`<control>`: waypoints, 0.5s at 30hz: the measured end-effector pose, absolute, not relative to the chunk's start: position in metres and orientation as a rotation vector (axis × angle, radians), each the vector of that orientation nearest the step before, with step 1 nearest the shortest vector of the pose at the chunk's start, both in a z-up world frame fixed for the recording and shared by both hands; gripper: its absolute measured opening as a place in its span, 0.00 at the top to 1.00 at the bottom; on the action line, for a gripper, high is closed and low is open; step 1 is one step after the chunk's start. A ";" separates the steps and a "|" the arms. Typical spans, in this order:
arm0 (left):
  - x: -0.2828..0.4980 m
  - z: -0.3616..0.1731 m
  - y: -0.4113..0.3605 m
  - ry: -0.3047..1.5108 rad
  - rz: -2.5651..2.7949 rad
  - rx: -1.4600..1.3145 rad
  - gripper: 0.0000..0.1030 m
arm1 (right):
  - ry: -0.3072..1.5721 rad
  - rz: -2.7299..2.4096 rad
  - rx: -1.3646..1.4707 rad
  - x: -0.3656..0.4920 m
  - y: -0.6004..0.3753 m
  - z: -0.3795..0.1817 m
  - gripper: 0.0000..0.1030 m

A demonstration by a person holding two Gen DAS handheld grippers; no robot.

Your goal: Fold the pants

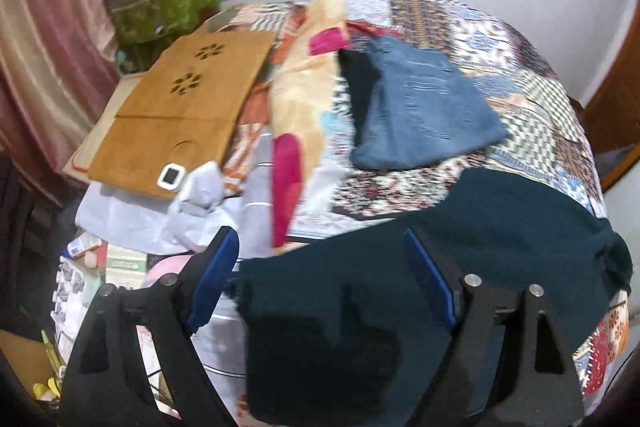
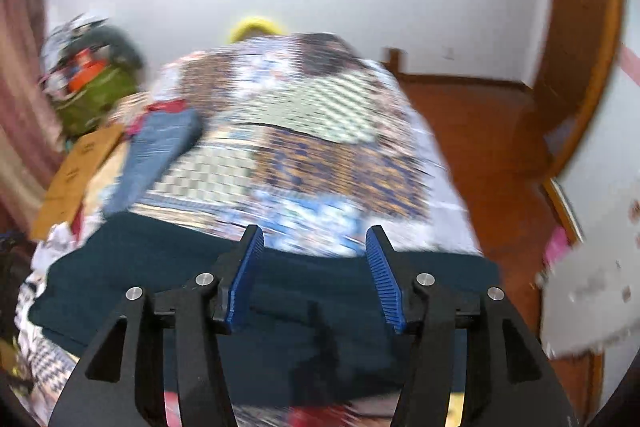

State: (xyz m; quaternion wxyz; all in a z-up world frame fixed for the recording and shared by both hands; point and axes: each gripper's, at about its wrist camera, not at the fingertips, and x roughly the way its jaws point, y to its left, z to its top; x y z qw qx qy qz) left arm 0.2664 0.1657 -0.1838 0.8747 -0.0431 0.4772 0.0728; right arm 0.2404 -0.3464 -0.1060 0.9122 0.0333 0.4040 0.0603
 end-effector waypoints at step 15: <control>0.280 -0.291 0.228 1.193 0.147 -0.183 0.18 | 1.043 0.530 -0.123 0.338 -0.146 -0.171 0.52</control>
